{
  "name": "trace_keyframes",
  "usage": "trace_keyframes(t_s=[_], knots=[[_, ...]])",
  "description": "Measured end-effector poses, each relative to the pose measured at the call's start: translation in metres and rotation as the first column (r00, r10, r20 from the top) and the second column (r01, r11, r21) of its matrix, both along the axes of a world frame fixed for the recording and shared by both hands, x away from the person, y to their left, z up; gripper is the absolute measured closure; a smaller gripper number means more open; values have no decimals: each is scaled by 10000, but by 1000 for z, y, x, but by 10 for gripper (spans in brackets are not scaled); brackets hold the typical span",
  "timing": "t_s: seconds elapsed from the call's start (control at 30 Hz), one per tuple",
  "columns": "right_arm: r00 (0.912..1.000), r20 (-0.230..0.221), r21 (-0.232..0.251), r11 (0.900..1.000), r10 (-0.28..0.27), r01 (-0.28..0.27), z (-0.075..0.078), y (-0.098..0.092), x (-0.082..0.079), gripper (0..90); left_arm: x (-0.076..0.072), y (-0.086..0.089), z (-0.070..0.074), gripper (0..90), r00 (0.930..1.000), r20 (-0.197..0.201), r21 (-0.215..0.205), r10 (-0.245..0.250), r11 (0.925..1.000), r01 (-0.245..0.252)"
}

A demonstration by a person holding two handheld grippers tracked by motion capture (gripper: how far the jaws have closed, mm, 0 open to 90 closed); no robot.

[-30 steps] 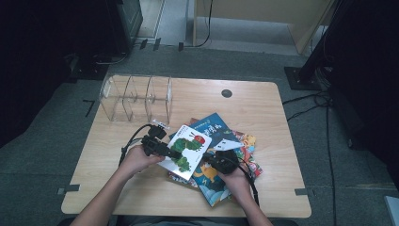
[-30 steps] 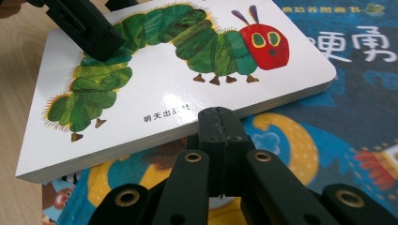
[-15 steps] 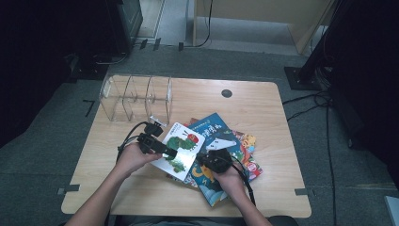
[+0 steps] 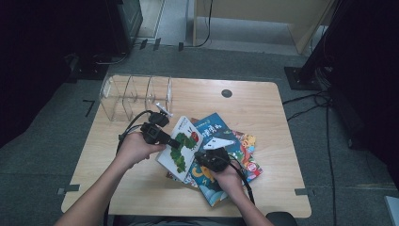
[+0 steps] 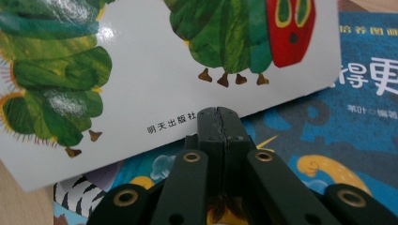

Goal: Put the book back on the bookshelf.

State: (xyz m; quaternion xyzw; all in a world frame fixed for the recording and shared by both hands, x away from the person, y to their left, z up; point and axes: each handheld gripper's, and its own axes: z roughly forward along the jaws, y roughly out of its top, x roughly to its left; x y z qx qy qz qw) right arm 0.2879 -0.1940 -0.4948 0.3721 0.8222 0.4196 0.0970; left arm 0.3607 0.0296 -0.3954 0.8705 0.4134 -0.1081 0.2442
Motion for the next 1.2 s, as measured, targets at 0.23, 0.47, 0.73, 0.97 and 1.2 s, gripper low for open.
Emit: trace_keyframes(t_s=[0.23,0.47,0.73,0.97,1.2], knots=[[9999,9,29,9999,151,-151,0,3,4,822,6,-1,5,730,9984,-573,-156,-21,9999,12],[9972,388,-291,9976,639,-628,1,12,4,678,7,-1,13,769,9994,-319,91,-100,9999,103],[9956,877,-872,9959,325,-249,1,7,5,547,6,16,26,768,9995,292,189,148,9997,-154],[9963,863,-919,9958,19,61,1,1,8,483,6,36,37,768,9966,654,457,497,9976,-527],[9961,874,-980,9952,79,7,0,0,8,427,6,50,39,768,9890,1170,991,902,9898,-1020]])
